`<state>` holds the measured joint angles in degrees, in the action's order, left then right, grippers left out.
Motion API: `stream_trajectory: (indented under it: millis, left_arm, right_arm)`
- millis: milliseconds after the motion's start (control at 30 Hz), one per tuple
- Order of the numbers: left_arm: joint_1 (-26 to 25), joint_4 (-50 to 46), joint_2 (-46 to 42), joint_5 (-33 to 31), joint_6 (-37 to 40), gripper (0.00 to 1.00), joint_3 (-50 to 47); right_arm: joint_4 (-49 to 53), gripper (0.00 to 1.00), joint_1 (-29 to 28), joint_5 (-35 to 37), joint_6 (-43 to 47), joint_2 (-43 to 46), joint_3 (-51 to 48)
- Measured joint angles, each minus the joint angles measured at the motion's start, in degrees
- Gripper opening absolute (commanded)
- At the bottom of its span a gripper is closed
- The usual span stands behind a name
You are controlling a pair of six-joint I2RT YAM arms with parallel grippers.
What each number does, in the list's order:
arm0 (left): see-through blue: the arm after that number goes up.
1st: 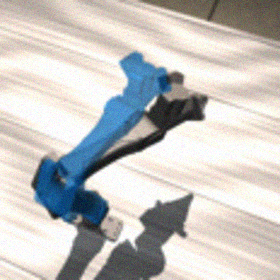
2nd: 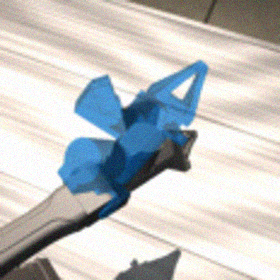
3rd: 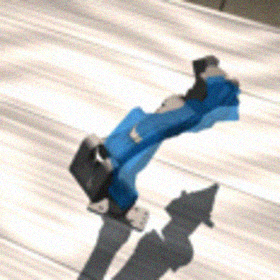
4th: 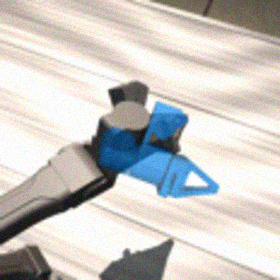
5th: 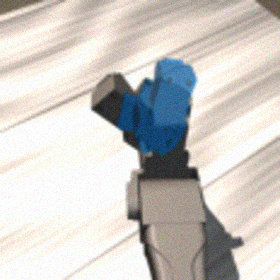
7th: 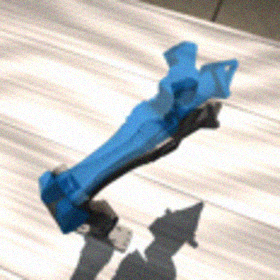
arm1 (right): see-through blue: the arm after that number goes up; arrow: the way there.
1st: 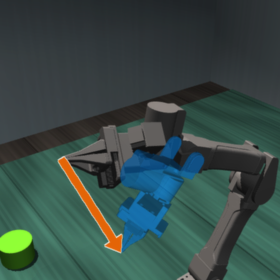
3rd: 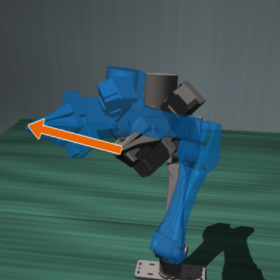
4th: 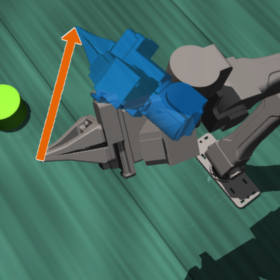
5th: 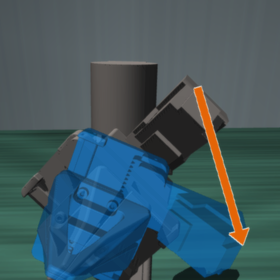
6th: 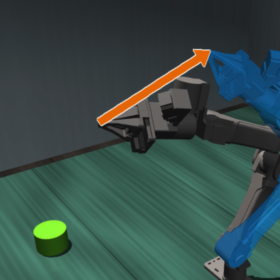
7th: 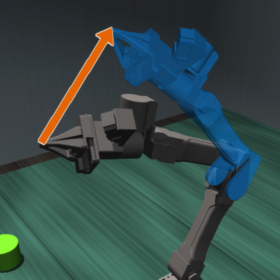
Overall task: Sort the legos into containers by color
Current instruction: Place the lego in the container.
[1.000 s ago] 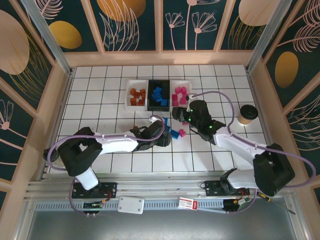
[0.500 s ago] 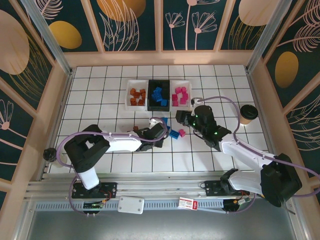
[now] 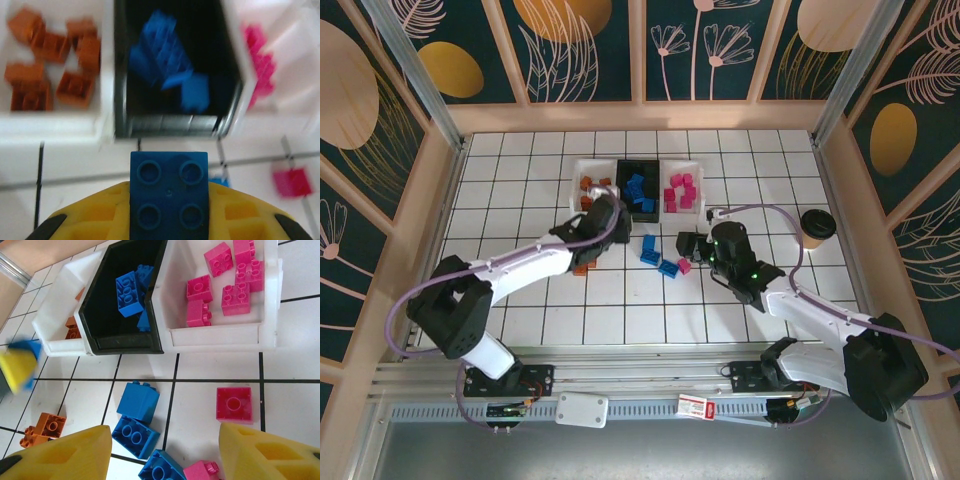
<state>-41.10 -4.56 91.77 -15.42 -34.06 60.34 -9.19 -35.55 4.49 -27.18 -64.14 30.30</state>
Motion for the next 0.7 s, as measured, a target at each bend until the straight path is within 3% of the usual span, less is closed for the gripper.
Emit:
stream_trajectory:
  millis: [233,400,700]
  left_arm:
    - [5.20,-0.83,14.34,4.59,2.19,0.22,19.63]
    - [5.97,-4.09,24.44,6.21,2.86,0.27,30.01]
    - [6.91,-8.96,33.46,8.74,2.62,0.67,41.64]
  right_arm:
    - [0.63,0.59,-0.02,-0.07,-0.22,0.33,-0.50]
    - [2.08,0.60,-0.02,-0.11,-0.39,1.88,-1.70]
    - [3.67,0.64,-0.72,-3.34,0.35,4.13,-2.62]
